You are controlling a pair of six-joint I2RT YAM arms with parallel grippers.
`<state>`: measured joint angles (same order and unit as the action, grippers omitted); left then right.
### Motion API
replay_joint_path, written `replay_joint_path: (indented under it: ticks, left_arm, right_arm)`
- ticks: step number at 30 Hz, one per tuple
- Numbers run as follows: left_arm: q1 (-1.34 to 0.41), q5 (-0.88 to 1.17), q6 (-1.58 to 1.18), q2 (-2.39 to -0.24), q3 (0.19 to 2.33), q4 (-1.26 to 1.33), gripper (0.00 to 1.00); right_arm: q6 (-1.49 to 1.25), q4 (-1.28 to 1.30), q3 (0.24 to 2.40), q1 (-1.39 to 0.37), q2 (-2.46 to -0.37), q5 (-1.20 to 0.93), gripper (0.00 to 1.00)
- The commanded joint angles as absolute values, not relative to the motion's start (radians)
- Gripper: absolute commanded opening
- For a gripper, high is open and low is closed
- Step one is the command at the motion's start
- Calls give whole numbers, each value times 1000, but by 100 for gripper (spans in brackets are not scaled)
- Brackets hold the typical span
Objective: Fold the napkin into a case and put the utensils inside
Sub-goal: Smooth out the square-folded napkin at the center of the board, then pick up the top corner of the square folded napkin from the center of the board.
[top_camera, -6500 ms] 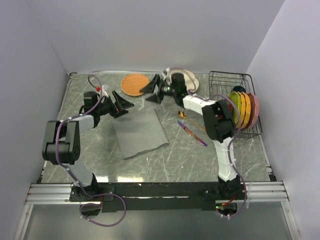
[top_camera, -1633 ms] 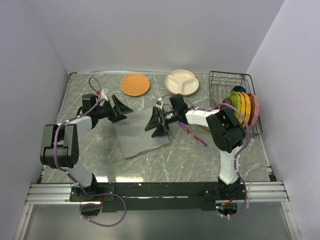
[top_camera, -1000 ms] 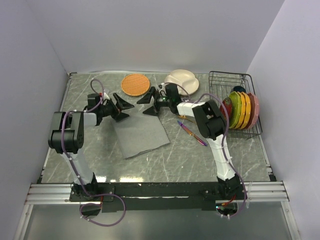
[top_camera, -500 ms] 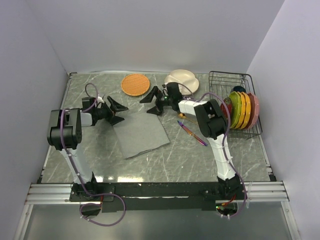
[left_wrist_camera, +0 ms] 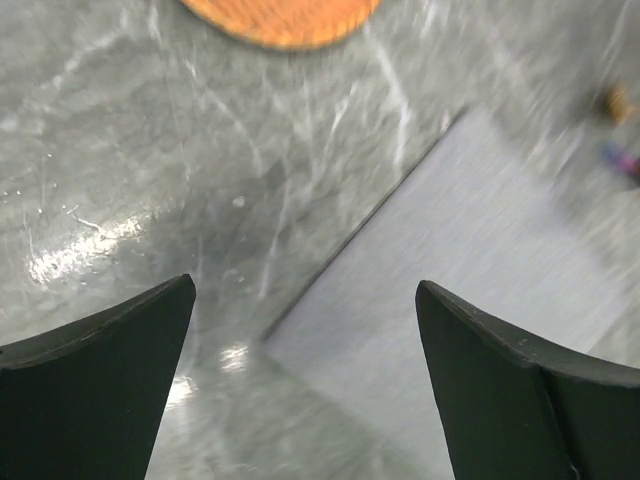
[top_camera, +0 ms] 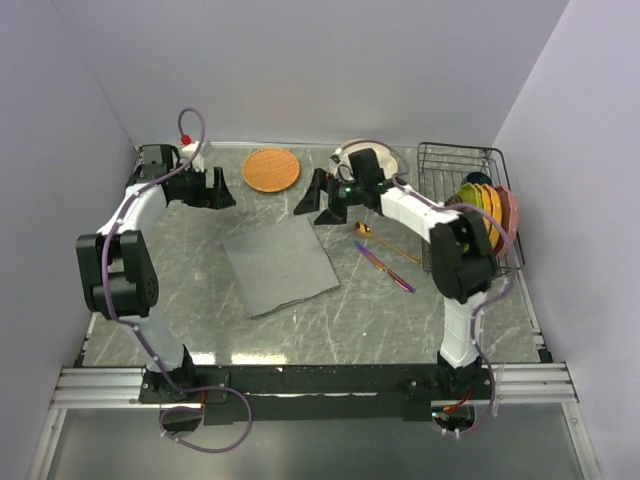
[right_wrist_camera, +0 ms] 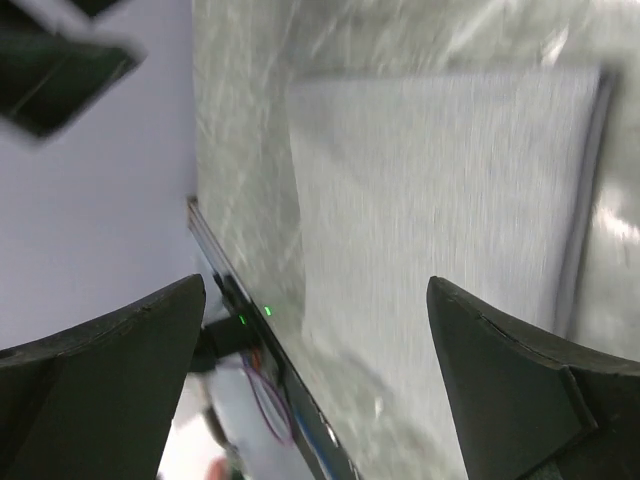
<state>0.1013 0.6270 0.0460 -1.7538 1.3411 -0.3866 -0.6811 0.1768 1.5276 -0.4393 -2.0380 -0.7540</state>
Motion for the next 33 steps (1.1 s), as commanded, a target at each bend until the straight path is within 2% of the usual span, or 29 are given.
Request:
replay_joint_path:
  ticks: [1, 9, 16, 18, 22, 26, 29, 30, 31, 32, 33]
  left_arm:
    - [84, 624, 385, -1888, 1425, -650, 99]
    - [29, 560, 368, -1899, 1304, -615, 99]
    - [6, 604, 402, -1738, 1094, -683, 94]
    - [-46, 606, 413, -1689, 1046, -710, 94]
    - [-80, 572, 401, -1594, 1040, -746, 95]
    - [-3, 488, 425, -1523, 1083, -732, 97]
    - [49, 524, 625, -1413, 1080, -709, 99]
    - [48, 549, 722, -1385, 1074, -779, 98]
    - [46, 633, 961, -1338, 1068, -826, 96]
    - [41, 656, 1045, -1318, 1045, -851, 94]
    - [35, 678, 1105, -1299, 1032, -871, 88]
  right_arm:
    - [-474, 365, 1411, -416, -1921, -692, 100]
    - [-341, 486, 1390, -393, -1884, -627, 100]
    - [-264, 552, 1443, -345, -1928, -637, 100]
    - [-246, 575, 1474, -341, -1942, -649, 100]
    - [-219, 587, 1509, -339, -1976, -669, 100]
    - [-215, 580, 1531, -341, -1993, -672, 100]
    - [-222, 572, 1531, -342, -1991, -673, 100]
    - [-225, 571, 1528, -341, -1990, -678, 100]
    - [-229, 569, 1526, -342, -1985, -680, 100]
    - [-229, 566, 1522, -342, -1983, -680, 100]
    - [-227, 561, 1519, -342, -1980, -683, 100]
